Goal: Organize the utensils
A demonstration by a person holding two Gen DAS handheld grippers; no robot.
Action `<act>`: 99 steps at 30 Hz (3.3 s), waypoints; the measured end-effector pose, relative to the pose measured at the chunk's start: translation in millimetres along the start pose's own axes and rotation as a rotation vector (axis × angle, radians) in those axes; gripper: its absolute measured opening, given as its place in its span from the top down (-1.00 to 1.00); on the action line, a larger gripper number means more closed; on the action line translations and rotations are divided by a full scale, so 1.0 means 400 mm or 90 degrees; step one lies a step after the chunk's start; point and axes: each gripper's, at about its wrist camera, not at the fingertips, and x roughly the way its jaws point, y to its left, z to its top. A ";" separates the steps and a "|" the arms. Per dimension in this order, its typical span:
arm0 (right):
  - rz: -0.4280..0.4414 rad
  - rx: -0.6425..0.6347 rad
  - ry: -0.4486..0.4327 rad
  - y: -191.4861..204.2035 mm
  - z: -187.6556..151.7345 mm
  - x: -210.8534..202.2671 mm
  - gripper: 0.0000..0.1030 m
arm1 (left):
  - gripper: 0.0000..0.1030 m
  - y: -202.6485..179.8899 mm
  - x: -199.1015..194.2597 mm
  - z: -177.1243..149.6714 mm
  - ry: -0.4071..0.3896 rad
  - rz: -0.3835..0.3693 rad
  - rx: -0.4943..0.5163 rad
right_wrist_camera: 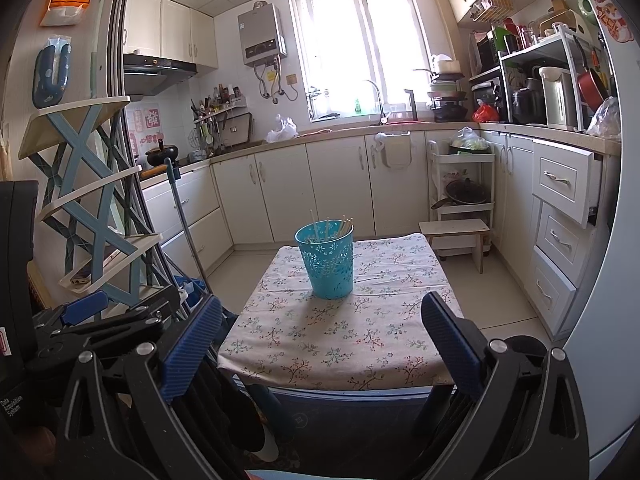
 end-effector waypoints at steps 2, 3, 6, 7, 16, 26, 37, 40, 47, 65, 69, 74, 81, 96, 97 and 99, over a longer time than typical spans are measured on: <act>0.000 0.000 0.001 0.006 -0.005 0.000 -0.86 | -0.88 0.000 0.001 0.002 0.000 0.000 0.000; -0.001 0.000 0.000 0.003 -0.002 0.000 -0.86 | -0.88 -0.001 0.001 0.002 0.000 -0.001 0.000; -0.001 0.000 0.000 0.003 -0.001 0.000 -0.86 | -0.88 0.000 0.000 0.001 0.000 0.000 0.000; -0.001 0.001 0.000 0.004 -0.002 0.000 -0.86 | -0.87 0.000 -0.001 0.001 0.000 0.000 0.000; -0.001 0.001 0.000 0.004 -0.001 0.001 -0.86 | -0.87 0.002 0.001 -0.008 0.000 -0.001 0.004; -0.001 0.001 0.001 0.005 -0.006 0.004 -0.86 | -0.88 0.009 0.003 -0.006 0.002 -0.006 0.004; -0.002 0.002 0.000 0.006 -0.004 0.004 -0.86 | -0.88 0.008 0.004 -0.006 0.004 -0.004 0.009; -0.002 0.001 0.000 0.006 -0.007 0.005 -0.86 | -0.88 0.008 0.005 -0.005 0.003 -0.003 0.010; -0.016 0.009 0.003 0.002 -0.018 0.023 -0.86 | -0.87 0.015 0.022 0.000 0.012 -0.005 0.012; -0.015 0.005 0.035 0.015 -0.023 0.053 -0.86 | -0.88 0.026 0.049 -0.006 0.028 0.002 0.009; -0.015 0.005 0.033 0.013 -0.022 0.053 -0.86 | -0.88 0.024 0.049 -0.007 0.029 0.001 0.009; -0.015 0.005 0.033 0.012 -0.023 0.052 -0.86 | -0.88 0.023 0.044 -0.006 0.027 0.002 0.011; -0.014 0.005 0.033 0.010 -0.022 0.053 -0.86 | -0.88 0.024 0.044 -0.006 0.029 0.001 0.011; -0.018 0.007 0.044 0.006 -0.033 0.057 -0.86 | -0.87 0.024 0.064 -0.015 0.058 -0.020 0.016; -0.019 0.007 0.046 0.005 -0.035 0.059 -0.86 | -0.87 0.020 0.064 -0.018 0.056 -0.008 0.025; -0.024 0.014 0.042 0.001 -0.036 0.059 -0.86 | -0.87 0.010 0.061 -0.020 0.046 0.004 0.039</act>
